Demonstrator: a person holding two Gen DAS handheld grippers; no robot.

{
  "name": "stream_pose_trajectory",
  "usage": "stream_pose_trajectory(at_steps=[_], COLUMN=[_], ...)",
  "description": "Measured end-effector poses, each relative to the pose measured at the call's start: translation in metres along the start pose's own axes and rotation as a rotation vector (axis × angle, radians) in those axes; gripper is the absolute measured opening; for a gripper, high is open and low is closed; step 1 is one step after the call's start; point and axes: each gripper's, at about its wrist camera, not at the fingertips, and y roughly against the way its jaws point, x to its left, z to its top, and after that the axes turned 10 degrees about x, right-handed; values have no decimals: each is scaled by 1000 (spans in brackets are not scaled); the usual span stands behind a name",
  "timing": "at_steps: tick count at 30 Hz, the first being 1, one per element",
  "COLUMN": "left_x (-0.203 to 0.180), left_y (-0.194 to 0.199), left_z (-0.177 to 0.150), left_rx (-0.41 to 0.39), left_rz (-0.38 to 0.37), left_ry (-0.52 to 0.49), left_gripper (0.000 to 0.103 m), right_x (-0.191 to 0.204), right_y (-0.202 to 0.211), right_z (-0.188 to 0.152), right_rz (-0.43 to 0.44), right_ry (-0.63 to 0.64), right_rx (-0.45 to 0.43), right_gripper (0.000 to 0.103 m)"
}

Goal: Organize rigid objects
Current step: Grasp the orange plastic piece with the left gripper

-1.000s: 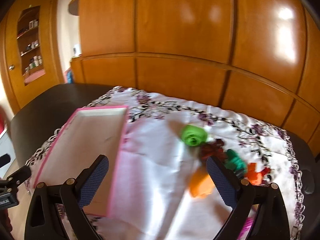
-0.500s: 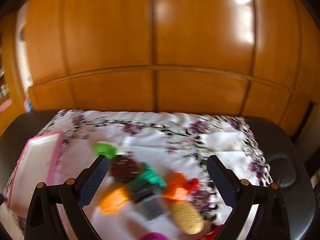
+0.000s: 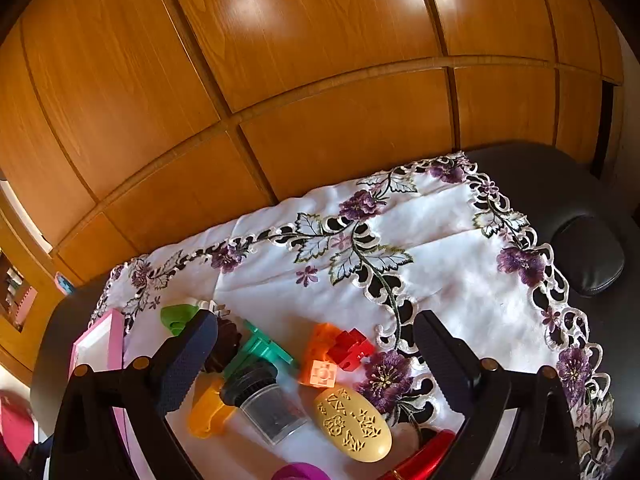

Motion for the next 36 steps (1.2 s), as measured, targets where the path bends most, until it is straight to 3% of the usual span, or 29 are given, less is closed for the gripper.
stream_pose_trajectory(at_steps=[15,23,29,36], left_x=[-34,-72,-99,-118], left_y=[-40,-58,-88,-126], left_z=[23,49,75,92], left_rx=[116,121,148,202], left_rz=[3,-43,-63,-80], left_ry=[-90,-228,-273,-318], left_gripper=[103,102,84,80], right_x=[-7,-13,-12,-14], right_y=[-4,-5,-4,-4], right_z=[2,4,4,5], right_rz=[-9,20,32,39], right_ry=[-47,-80,-81,-88], right_rx=[24,36,35,32], right_gripper=[100,100,100,100])
